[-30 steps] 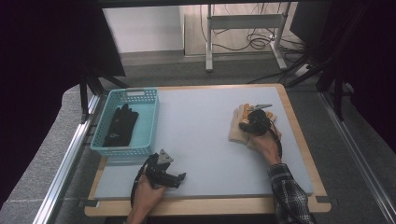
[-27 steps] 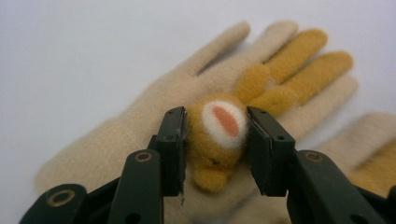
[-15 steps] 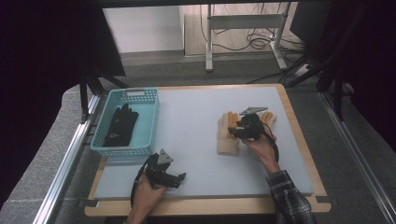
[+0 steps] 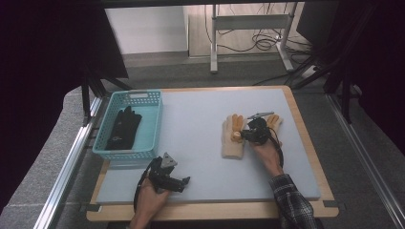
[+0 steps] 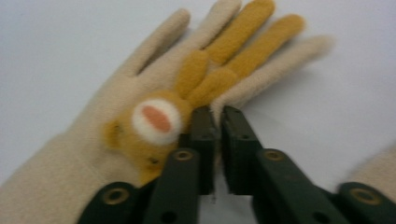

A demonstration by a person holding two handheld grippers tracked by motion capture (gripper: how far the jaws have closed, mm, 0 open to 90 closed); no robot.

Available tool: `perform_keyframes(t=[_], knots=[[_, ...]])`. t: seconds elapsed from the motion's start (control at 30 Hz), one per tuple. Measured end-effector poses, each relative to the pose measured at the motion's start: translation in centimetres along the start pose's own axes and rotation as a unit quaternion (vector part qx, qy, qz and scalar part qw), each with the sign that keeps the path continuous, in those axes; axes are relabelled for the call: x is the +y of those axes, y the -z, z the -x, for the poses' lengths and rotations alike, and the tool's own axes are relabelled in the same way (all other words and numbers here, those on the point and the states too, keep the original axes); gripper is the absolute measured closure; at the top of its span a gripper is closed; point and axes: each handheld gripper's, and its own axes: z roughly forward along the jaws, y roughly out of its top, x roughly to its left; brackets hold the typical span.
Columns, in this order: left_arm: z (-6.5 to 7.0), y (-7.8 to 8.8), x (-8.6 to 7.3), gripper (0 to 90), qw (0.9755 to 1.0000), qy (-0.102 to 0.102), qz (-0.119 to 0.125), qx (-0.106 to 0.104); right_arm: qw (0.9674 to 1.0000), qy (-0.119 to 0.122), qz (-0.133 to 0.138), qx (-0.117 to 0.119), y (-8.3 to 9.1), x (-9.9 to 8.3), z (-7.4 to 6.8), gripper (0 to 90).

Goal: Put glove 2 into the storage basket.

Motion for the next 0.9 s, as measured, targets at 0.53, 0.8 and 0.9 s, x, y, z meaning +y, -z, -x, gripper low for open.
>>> perform_keyframes(t=[0.53,0.8,0.9], knots=[[0.0,0.0,0.0,0.6,1.0,-0.001,-0.001,0.0,0.9976,0.043,0.035,-0.043,7.5,2.5,-1.2,86.4],[0.0,0.0,0.0,0.6,1.0,-0.001,-0.001,0.0,0.9979,0.054,0.025,-0.025,5.8,3.6,-3.4,85.0],[0.0,0.0,0.0,0.7,1.0,-0.001,-0.001,0.0,0.998,0.058,0.02,-0.013,4.6,3.9,-4.5,84.6]])
